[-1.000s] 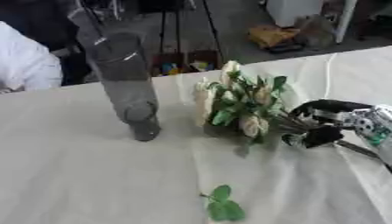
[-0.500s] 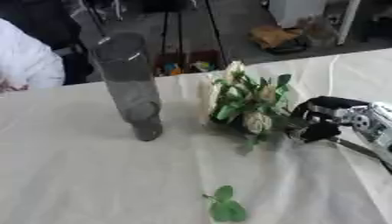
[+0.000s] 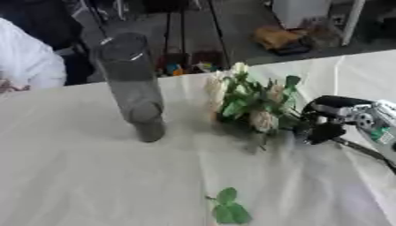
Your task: Arrange flowers into the vase.
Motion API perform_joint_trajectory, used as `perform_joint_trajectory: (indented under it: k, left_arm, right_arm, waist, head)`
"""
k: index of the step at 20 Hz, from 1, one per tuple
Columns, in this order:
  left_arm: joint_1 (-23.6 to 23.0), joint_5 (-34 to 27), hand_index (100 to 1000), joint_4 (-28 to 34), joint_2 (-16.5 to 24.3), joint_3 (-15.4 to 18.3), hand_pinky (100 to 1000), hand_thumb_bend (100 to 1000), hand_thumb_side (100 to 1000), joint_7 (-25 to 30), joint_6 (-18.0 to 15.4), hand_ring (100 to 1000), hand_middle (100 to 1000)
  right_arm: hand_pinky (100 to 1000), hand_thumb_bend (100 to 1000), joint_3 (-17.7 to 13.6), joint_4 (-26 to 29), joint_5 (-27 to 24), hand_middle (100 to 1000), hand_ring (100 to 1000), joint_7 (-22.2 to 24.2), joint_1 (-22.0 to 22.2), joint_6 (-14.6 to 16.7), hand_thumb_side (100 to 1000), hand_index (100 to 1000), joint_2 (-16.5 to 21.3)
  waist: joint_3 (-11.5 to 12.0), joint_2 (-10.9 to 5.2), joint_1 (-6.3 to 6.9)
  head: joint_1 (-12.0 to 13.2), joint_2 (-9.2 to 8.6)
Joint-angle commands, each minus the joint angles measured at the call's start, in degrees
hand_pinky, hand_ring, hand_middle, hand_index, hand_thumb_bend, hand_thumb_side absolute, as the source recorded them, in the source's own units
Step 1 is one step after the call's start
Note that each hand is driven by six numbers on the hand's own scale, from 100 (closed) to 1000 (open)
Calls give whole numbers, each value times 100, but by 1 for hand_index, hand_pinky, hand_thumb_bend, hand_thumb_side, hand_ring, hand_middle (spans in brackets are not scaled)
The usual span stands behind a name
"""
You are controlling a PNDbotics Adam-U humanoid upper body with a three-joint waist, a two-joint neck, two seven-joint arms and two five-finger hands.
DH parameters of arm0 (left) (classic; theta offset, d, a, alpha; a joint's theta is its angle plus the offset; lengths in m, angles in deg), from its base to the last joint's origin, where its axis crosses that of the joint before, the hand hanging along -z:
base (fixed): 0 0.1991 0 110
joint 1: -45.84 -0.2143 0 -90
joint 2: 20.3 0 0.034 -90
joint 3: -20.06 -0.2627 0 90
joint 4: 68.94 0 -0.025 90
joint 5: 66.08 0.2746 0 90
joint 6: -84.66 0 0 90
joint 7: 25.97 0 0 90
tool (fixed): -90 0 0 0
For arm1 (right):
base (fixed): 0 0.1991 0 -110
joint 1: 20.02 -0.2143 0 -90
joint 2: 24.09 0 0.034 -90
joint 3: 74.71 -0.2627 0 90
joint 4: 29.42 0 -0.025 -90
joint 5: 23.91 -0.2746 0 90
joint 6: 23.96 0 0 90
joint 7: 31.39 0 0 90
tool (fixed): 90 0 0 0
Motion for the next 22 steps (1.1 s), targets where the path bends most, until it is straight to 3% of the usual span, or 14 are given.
perform_joint_trajectory:
  k: [1, 4, 6, 11, 16, 17, 18, 19, 22]
  left_arm:
    - [79, -26, 980, 74, 94, 19, 861, 100, 1000, -1, 20, 985, 931]
    - [85, -39, 980, 74, 96, 18, 858, 100, 1000, 4, 23, 982, 929]
    - [90, -47, 980, 74, 96, 19, 856, 100, 1000, 7, 24, 980, 926]
    - [97, -61, 978, 74, 90, 24, 848, 100, 1000, 7, 28, 971, 918]
    - [107, -67, 976, 74, 89, 30, 842, 100, 1000, 2, 37, 963, 913]
    - [107, -67, 976, 74, 89, 30, 836, 100, 1000, 2, 39, 957, 910]
    - [107, -68, 976, 74, 89, 31, 836, 100, 1000, 2, 45, 957, 910]
    - [108, -69, 976, 74, 89, 32, 833, 100, 1000, 1, 52, 954, 909]
    - [109, -71, 975, 74, 90, 36, 831, 100, 1000, -9, 65, 953, 908]
  right_arm:
    - [245, 100, 27, -106, 116, 210, 284, -44, -34, -21, 469, 317, 26]
    - [116, 100, 34, -182, 179, 100, 149, -121, -65, 20, 468, 196, -8]
    - [100, 100, 36, -238, 190, 100, 100, -153, -84, 53, 468, 168, -30]
    - [100, 100, 62, -363, 191, 100, 100, -210, -133, 123, 438, 100, -87]
    - [100, 123, 71, -485, 160, 100, 100, -283, -141, 116, 394, 100, -137]
    - [100, 247, 70, -497, 145, 100, 100, -290, -142, 120, 383, 100, -142]
    - [100, 245, 77, -489, 136, 100, 100, -330, -141, 135, 387, 100, -142]
    - [100, 185, 76, -464, 118, 100, 100, -403, -139, 162, 473, 100, -143]
    - [100, 103, 70, -353, 29, 100, 100, -761, -111, 316, 445, 100, -118]
  waist:
    - [13, -73, -20]
    - [13, -70, -19]
    - [14, -67, -21]
    - [27, -58, -25]
    - [41, -55, -25]
    - [41, -55, -26]
    - [42, -54, -29]
    - [40, -54, -31]
    - [39, -54, -36]
  head:
    - [7, -22]
    - [5, -4]
    - [3, 6]
    - [15, 26]
    - [31, 24]
    - [37, 20]
    - [45, 15]
    - [53, 22]
    - [98, 57]
